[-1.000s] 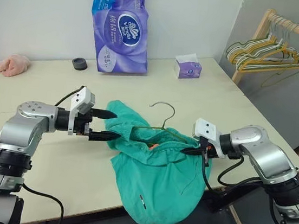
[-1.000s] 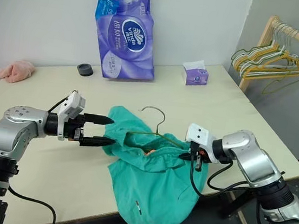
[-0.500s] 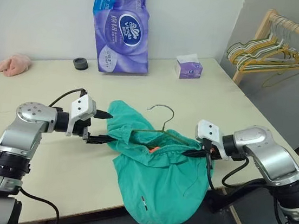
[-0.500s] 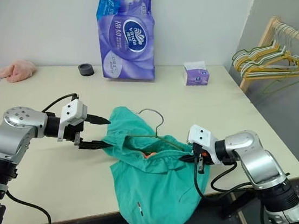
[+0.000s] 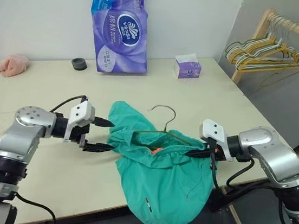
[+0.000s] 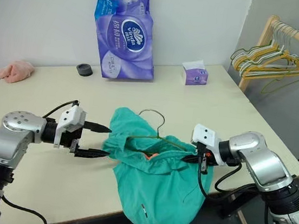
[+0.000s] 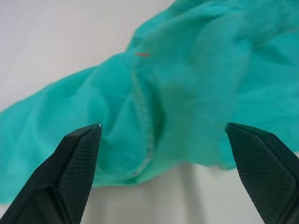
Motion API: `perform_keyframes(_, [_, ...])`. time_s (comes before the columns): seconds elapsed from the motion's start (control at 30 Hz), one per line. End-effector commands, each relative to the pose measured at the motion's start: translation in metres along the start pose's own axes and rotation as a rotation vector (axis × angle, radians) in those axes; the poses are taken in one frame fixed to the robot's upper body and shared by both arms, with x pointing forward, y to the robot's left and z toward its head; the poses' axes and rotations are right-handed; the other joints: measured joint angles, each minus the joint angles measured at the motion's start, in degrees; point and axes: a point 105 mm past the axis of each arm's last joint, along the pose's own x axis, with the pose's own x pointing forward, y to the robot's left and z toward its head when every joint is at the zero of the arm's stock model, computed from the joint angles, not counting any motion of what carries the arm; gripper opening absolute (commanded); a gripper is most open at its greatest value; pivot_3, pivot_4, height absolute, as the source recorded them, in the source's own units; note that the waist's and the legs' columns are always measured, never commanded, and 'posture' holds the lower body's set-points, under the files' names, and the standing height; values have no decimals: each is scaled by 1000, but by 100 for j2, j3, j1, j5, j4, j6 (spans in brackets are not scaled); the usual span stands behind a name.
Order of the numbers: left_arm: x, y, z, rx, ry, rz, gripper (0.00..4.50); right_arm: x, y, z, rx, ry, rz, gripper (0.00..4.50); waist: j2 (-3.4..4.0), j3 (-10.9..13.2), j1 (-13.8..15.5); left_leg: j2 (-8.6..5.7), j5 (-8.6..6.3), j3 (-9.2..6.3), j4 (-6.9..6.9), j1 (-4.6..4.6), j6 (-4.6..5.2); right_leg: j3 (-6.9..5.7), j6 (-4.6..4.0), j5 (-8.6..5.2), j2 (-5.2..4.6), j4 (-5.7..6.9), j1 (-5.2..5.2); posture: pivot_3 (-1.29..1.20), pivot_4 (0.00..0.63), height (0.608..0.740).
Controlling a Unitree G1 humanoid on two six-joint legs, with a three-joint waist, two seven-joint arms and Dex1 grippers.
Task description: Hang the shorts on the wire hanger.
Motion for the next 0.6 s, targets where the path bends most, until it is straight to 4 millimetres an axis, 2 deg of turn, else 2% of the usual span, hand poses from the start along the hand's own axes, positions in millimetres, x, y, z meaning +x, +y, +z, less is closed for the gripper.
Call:
perform_keyframes(0.03, [-7,-3,17,-36,-60,-4,4461,-8,-4,13,-58,-56,-29,0,0,0,9,0,0,0,0,0,0,0,0,0,0,0,1,-374,16,740])
perform_keyframes(0.27, [-6,9,-3,116,63,96,4461,-8,-2,11,-102,-51,-16,0,0,0,2,0,0,1,0,1,0,1,-1,0,0,0,0,-370,14,740])
perform_keyframes(0.6, [16,11,-8,212,63,92,4461,-7,6,16,-122,-69,15,0,-1,-1,2,0,0,2,0,0,0,2,-1,0,-1,-1,0,-378,14,740])
